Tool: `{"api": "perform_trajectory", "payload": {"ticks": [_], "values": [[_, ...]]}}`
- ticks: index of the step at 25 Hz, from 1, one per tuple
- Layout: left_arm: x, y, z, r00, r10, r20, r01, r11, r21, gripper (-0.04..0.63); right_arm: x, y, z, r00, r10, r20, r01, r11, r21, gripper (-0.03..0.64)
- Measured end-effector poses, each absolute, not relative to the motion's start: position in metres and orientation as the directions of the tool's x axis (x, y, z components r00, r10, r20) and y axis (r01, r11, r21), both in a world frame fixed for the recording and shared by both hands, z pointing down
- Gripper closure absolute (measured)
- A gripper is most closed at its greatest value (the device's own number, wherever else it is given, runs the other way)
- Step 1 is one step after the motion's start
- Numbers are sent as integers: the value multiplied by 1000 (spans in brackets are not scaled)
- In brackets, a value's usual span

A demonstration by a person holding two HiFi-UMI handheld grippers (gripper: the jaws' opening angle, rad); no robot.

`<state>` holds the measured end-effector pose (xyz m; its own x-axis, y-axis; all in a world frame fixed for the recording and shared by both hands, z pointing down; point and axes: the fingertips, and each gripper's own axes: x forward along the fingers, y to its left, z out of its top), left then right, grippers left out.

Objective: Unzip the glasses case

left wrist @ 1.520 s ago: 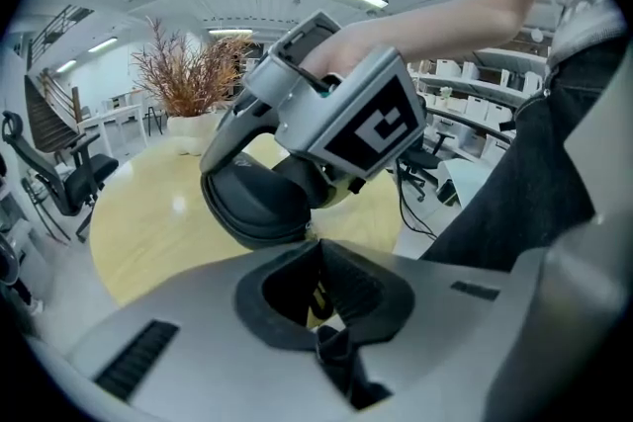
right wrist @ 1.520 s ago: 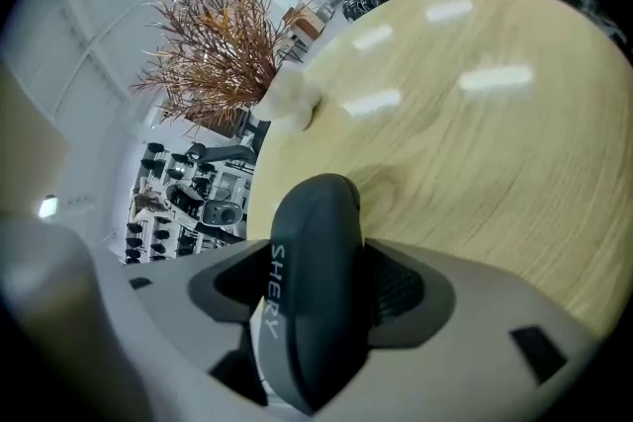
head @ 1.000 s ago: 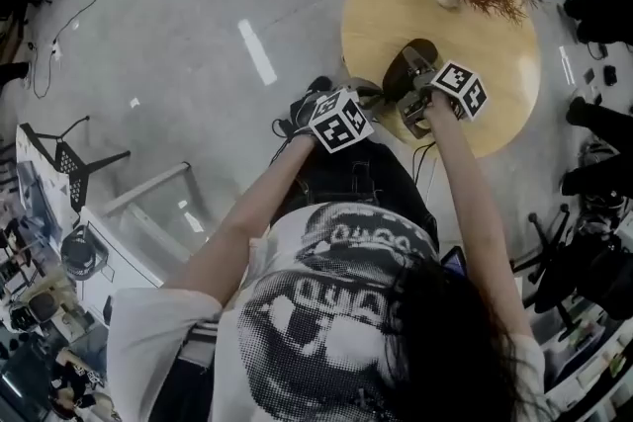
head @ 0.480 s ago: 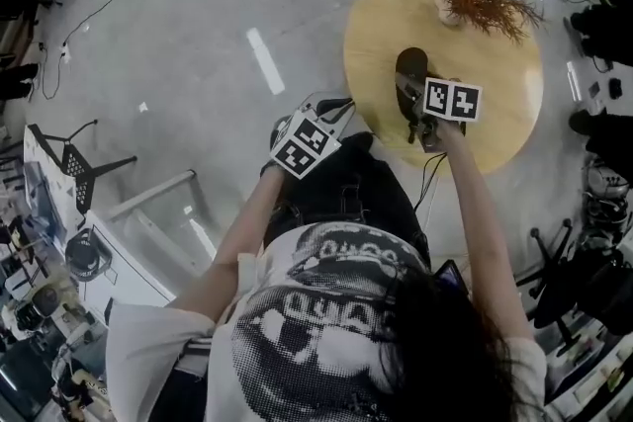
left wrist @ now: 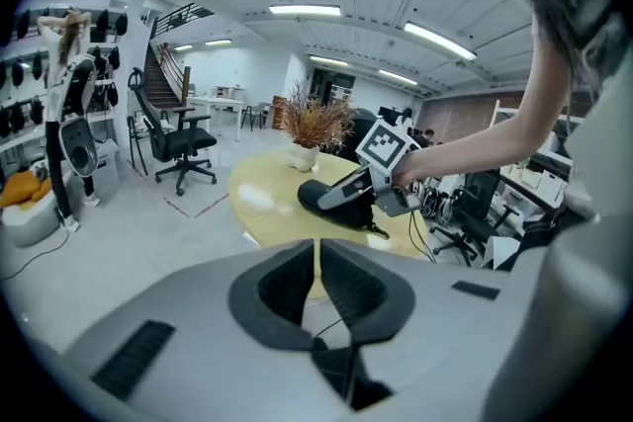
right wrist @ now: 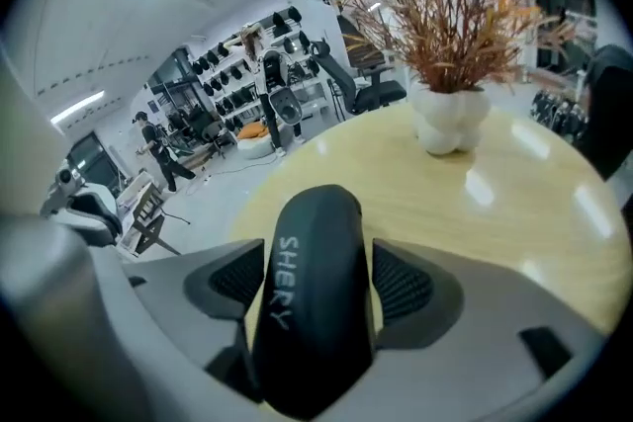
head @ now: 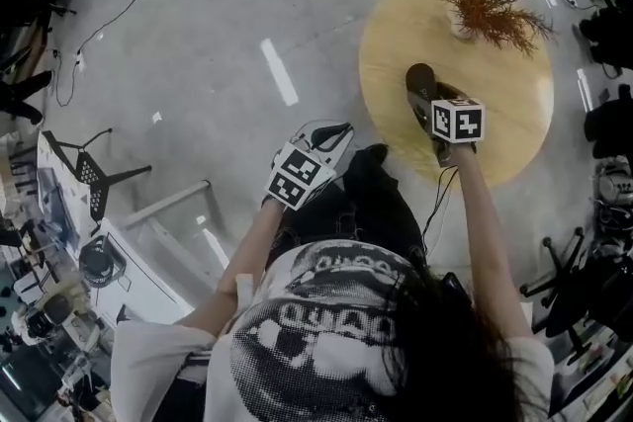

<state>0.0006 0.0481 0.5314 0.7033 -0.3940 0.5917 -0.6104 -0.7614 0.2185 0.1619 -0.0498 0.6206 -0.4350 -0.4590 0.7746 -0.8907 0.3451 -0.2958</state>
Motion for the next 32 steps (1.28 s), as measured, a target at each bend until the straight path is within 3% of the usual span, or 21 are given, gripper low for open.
{"api": "perform_trajectory", "payload": {"ticks": [6,16,32], "values": [[-17,58,506,726,-424,541,-603,-770,207,581,176,-36,589,-355,-597,720,-921,356,-158,274],[-65,106,471,750,-481,454,-608,-772,186,581,89,70,527,-475,-662,579,-871,449,-201,450],[-140,209,445,763,-506,402,-607,-775,177,581,-47,209,473,-585,-679,443,-809,527,-261,474]]}}
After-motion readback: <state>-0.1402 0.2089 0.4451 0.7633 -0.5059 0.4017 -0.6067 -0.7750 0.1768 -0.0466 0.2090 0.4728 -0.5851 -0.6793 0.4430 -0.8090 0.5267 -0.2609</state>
